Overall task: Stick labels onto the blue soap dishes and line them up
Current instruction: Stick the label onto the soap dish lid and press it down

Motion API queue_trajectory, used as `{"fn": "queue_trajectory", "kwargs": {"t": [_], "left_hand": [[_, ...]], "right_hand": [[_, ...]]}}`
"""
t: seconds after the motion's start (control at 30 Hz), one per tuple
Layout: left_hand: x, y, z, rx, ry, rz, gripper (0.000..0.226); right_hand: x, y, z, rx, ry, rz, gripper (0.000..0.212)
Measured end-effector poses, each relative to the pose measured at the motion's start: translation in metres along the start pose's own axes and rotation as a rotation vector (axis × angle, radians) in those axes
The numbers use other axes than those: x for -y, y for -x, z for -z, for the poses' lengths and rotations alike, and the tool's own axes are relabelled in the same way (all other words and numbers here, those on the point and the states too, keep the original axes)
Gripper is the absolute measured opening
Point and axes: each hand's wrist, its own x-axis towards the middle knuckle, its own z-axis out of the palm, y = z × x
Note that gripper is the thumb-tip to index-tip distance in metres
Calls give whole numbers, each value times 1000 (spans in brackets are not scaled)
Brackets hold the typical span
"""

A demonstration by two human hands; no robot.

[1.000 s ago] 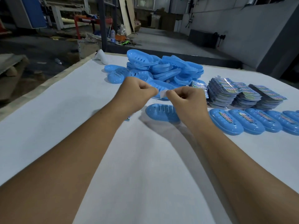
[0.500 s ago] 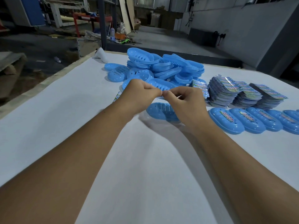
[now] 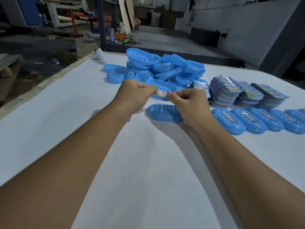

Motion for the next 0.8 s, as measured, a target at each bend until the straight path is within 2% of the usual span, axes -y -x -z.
{"fn": "queue_trajectory", "kwargs": {"t": [0.17,0.37,0.6,0.8], "left_hand": [[5,-4,-3,0,1,27,28],[15,-4,-14,71,-10,-11,28],[22,-7,-24,73,-130,-45,48],[25,-9,-27,33,-231,-86,42]], "right_hand": [[3,-1,7,3,-53,-66,26],[-1,-2,15,48,58,-85,47],[-5,-3,15,64,246,-145,45],[-5,-3,14,109,265,-150,36]]}}
